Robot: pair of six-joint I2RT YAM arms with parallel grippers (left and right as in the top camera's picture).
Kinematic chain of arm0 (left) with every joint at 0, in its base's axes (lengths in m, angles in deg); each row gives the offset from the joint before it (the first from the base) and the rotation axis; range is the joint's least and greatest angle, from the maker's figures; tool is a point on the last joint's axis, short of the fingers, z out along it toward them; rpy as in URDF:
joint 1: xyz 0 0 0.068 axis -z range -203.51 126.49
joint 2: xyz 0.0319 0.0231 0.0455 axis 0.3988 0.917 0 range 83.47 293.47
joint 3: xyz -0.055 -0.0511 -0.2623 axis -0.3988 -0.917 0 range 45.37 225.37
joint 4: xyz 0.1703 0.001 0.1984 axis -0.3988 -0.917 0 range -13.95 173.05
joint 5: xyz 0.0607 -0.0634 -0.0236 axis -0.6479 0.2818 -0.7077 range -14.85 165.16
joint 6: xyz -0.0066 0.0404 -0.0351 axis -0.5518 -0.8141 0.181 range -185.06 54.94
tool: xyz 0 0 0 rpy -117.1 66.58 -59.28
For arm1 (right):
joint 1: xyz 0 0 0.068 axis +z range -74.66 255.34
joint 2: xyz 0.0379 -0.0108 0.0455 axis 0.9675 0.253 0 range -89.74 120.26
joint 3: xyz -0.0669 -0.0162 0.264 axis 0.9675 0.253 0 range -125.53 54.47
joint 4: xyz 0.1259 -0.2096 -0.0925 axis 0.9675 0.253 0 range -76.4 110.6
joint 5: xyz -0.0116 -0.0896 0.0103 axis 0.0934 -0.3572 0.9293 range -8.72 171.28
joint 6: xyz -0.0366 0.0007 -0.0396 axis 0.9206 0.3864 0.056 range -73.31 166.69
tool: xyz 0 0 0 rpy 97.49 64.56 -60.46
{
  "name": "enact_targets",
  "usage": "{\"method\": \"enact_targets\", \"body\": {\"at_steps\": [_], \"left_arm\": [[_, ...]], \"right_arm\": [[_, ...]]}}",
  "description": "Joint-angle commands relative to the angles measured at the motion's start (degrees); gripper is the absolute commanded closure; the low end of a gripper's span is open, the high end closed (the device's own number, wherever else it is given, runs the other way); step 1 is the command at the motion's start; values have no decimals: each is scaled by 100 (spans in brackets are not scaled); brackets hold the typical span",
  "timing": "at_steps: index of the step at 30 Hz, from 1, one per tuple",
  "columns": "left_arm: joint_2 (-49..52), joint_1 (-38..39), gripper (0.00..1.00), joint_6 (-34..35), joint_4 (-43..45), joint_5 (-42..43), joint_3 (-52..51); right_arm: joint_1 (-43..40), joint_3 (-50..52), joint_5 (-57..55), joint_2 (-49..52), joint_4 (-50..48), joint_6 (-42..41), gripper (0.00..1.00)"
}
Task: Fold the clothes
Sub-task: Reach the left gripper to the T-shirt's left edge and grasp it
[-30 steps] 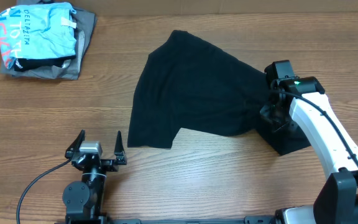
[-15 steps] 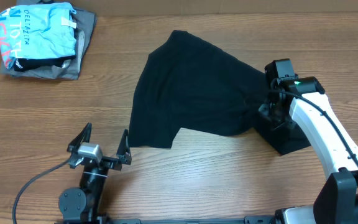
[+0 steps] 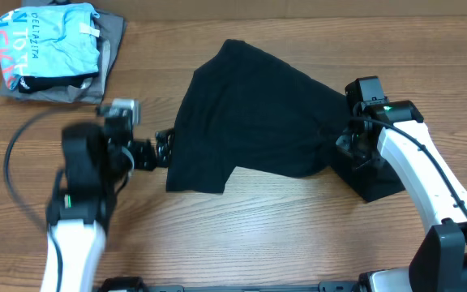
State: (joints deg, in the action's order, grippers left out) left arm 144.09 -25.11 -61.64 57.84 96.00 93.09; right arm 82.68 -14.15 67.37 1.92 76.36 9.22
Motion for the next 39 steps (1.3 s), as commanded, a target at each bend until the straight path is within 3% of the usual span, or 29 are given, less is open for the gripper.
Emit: {"method": "enact_targets", "body": {"at_steps": [1,3,7,16,21,28,39], "left_arm": [[1152,-2,0,-85,-866,706,975],[1982,96,0,-28,-1801,345,1552],[3067,245,0,17,-2706,-164,2048],[4551,249,0,173,-2662,170,2081],[4784,293,0,155,-2660,-168,2081],[4784,678,0,256,-2699,-1633,2081],[4870,1241,0,238,-2640,-2234,2072]], "right_arm": [[9,4,11,-116,31,22,96],[9,4,11,-116,26,22,96],[9,4,11,-116,-76,24,96],[9,4,11,-116,9,24,96],[9,4,11,-116,7,24,96],[9,4,11,-116,-9,24,96],[9,4,11,-116,22,26,96]]}}
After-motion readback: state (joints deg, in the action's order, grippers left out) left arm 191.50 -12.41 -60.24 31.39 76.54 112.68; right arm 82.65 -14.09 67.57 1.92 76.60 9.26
